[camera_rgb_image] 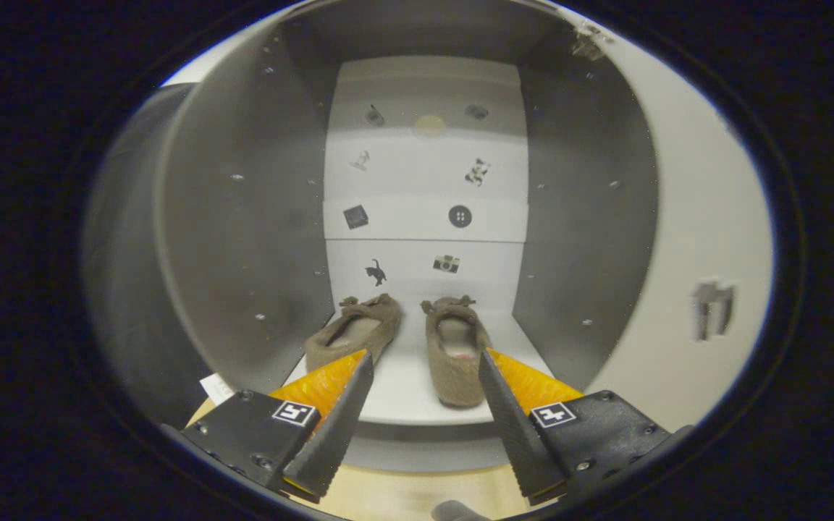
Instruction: Open the shoe cabinet door, grab the shoes and put them into the shoe cabinet, then close the shoe cabinet door.
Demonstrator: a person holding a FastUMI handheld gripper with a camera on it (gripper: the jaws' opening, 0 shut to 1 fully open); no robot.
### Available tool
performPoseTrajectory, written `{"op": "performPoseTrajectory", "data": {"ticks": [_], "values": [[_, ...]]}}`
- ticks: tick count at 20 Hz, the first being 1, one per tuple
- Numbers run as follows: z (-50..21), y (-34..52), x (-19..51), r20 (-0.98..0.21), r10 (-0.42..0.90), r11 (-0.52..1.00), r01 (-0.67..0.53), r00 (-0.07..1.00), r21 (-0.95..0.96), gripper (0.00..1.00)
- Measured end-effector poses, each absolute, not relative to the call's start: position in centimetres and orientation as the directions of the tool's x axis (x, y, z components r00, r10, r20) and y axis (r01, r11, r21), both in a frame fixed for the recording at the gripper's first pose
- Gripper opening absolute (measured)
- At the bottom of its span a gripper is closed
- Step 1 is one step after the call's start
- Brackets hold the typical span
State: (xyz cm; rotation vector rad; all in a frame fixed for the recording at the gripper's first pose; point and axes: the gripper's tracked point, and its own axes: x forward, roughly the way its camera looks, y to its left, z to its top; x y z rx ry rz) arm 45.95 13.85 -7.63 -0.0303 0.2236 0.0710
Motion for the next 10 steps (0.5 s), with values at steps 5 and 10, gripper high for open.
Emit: {"op": "performPoseTrajectory", "data": {"ticks": [5, 10], "values": [[-5.3, 12.8, 32.3, -0.146, 0.077, 0.995, -0.086, 0.986, -0.050, 1.00], [-2.8, 10.7, 18.8, -0.091, 0.103, 0.994, -0.105, 0.990, -0.015, 1.00]]}}
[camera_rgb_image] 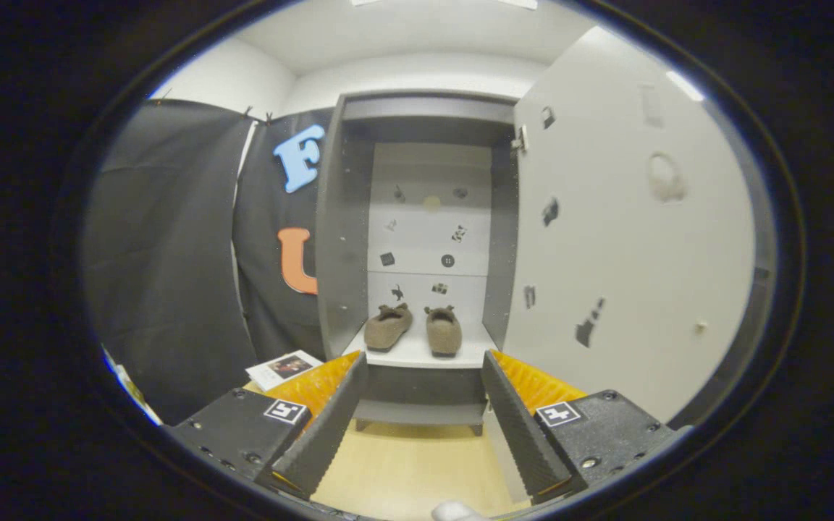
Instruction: Open the shoe cabinet door, grab the shoes and put them into the shoe cabinet, then close the shoe cabinet door.
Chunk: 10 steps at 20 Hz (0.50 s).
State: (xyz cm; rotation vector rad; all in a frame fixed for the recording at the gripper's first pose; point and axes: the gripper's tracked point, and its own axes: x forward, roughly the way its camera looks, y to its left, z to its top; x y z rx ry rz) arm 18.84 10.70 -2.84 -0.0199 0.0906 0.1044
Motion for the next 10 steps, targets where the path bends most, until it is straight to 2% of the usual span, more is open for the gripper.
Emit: {"op": "performPoseTrajectory", "data": {"ticks": [5, 10], "values": [[0.3, 6.2, 9.3, -0.027, 0.086, 0.996, -0.086, 0.996, 0.009, 1.00], [0.4, -1.2, 5.1, -0.013, 0.011, 0.999, -0.011, 1.000, -0.030, 1.00]]}}
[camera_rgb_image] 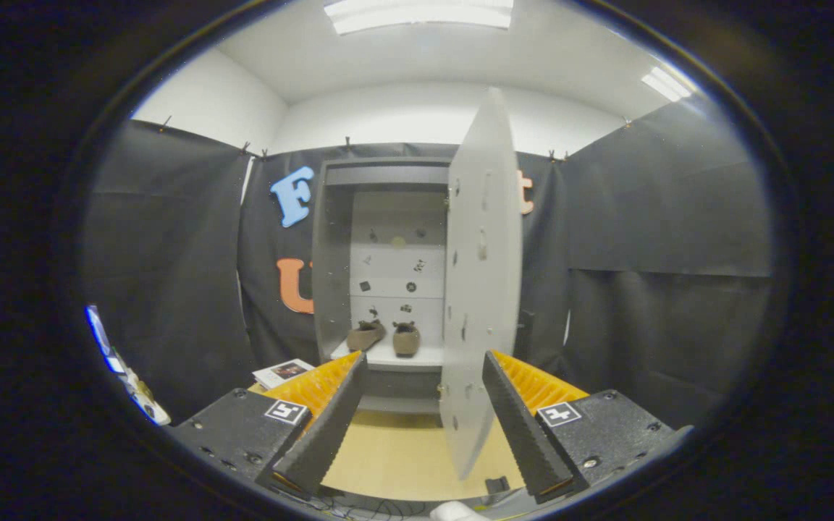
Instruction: Open the shoe cabinet door, grab the shoes and put them into the shoe cabinet, then close the shoe cabinet door.
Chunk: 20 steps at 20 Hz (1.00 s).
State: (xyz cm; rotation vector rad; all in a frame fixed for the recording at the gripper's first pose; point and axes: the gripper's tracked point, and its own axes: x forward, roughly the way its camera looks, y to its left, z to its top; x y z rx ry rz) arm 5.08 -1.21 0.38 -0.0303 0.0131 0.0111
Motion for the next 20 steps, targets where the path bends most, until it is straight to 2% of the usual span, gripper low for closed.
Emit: {"op": "performPoseTrajectory", "data": {"ticks": [3, 9, 20], "values": [[0.9, -6.5, 5.0, 0.002, -0.034, 0.999, 0.034, 0.999, -0.015, 1.00], [0.6, -15.7, 9.1, -0.009, -0.032, 0.999, 0.032, 0.999, 0.014, 1.00], [-2.3, -16.4, 19.1, -0.080, 0.197, 0.979, -0.192, 0.977, 0.062, 1.00]]}}
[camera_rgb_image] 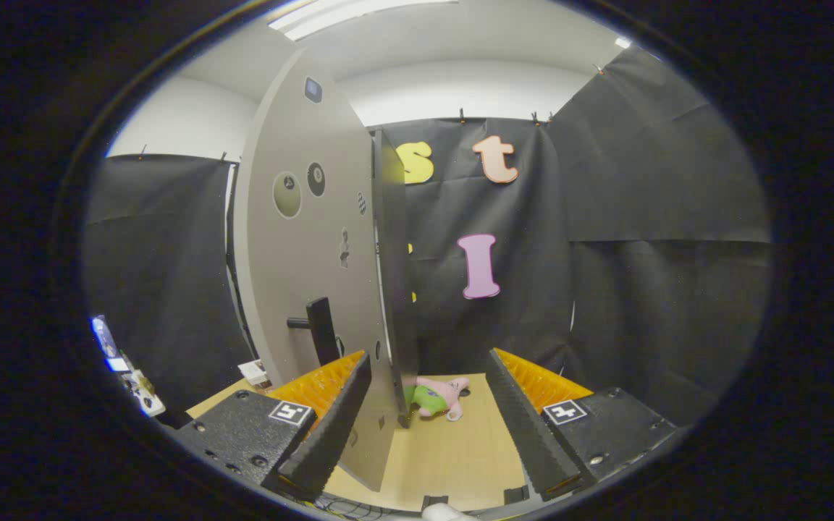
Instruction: Open the shoe cabinet door, grab the shoes and put them into the shoe cabinet, then close the shoe cabinet door.
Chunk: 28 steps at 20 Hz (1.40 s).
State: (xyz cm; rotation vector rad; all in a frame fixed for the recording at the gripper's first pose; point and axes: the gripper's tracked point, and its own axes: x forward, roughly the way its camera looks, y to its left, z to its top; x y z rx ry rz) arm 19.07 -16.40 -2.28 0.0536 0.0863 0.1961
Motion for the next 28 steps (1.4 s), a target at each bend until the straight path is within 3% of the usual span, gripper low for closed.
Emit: {"op": "performPoseTrajectory", "data": {"ticks": [6, 12, 28], "values": [[-2.7, -13.3, 20.5, -0.096, 0.280, 0.959, -0.274, 0.955, 0.076, 1.00], [-2.5, -11.6, 20.1, -0.112, 0.231, 0.973, -0.227, 0.966, 0.045, 0.99], [-3.0, 5.6, 21.9, -0.107, 0.219, 0.975, -0.214, 0.970, 0.054, 0.99]]}}
